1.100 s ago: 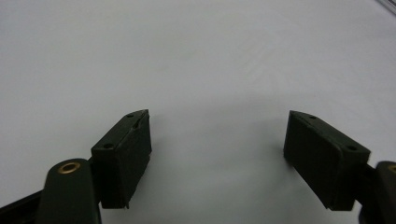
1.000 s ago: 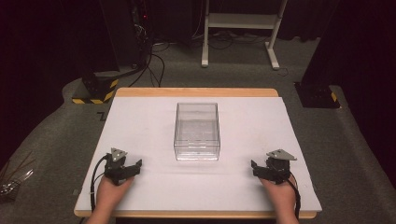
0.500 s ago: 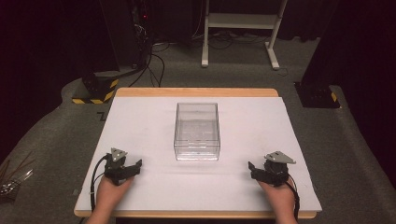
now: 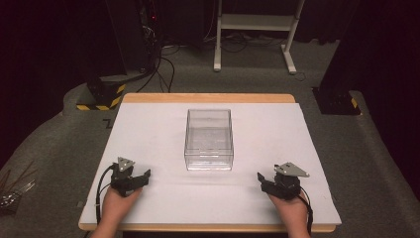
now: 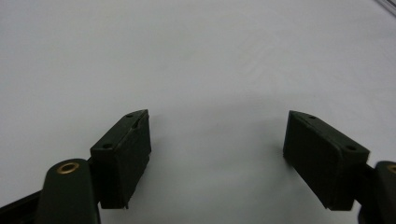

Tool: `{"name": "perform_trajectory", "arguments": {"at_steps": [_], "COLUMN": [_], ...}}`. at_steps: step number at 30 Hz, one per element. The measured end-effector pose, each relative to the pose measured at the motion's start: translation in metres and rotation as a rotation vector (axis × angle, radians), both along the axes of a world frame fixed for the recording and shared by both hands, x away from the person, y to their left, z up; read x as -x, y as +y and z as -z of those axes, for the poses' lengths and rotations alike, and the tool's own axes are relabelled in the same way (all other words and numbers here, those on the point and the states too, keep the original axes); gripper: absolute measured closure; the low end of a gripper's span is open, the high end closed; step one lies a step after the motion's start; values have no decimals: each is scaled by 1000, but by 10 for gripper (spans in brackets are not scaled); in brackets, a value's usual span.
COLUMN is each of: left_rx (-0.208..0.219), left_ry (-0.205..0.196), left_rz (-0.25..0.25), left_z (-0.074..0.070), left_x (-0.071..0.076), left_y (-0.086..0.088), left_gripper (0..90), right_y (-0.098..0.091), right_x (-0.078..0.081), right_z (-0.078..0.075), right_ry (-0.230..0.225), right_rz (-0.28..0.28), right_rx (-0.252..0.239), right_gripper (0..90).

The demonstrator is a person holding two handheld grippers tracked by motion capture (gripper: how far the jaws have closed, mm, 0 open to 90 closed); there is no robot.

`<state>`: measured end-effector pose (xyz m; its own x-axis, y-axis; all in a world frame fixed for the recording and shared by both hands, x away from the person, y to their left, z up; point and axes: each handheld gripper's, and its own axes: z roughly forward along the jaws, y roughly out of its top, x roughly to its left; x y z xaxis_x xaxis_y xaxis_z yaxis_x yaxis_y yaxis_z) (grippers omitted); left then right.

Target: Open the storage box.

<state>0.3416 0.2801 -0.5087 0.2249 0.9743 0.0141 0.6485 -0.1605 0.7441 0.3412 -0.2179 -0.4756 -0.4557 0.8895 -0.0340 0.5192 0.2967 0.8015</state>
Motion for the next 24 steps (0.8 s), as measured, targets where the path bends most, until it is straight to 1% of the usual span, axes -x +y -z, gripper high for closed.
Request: {"name": "perform_trajectory", "arguments": {"at_steps": [1, 2, 3, 4, 9, 10, 12, 15, 16, 19, 24], "left_rx": [-1, -1, -1, -1, 1, 0, -1, -1, -1, -2, -2], "left_ry": [-1, -1, -1, -1, -1, 0, 0, -1, -1, -1, -1], "left_rz": [-1, -1, -1, -1, -1, 0, 0, -1, -1, -1, 0], "left_z": [0, 0, 0, 0, 0, 0, 0, 0, 0, 0, 0], "left_x": [0, 0, 0, 0, 0, 0, 0, 0, 0, 0, 0], "left_y": [0, 0, 0, 0, 0, 0, 0, 0, 0, 0, 0], "left_gripper": [235, 235, 235, 235, 235, 235, 235, 235, 235, 235, 235], "right_y": [3, 3, 5, 6, 13, 17, 18, 25, 25, 33, 40], "right_x": [3, 3, 6, 6, 9, 11, 11, 15, 15, 17, 19], "right_z": [-2, -2, -5, -5, -6, -7, -7, -8, -8, -9, -10], "right_ry": [-8, -8, -20, -23, -30, -33, -39, -42, -42, -52, -59], "right_rz": [0, 0, -9, -11, -27, -29, -35, -47, -47, -64, -72], "right_rx": [-21, -21, -33, -35, -36, -42, -42, -51, -51, -43, -38], "right_gripper": [328, 328, 349, 356, 375, 400, 406, 426, 426, 441, 457]}}
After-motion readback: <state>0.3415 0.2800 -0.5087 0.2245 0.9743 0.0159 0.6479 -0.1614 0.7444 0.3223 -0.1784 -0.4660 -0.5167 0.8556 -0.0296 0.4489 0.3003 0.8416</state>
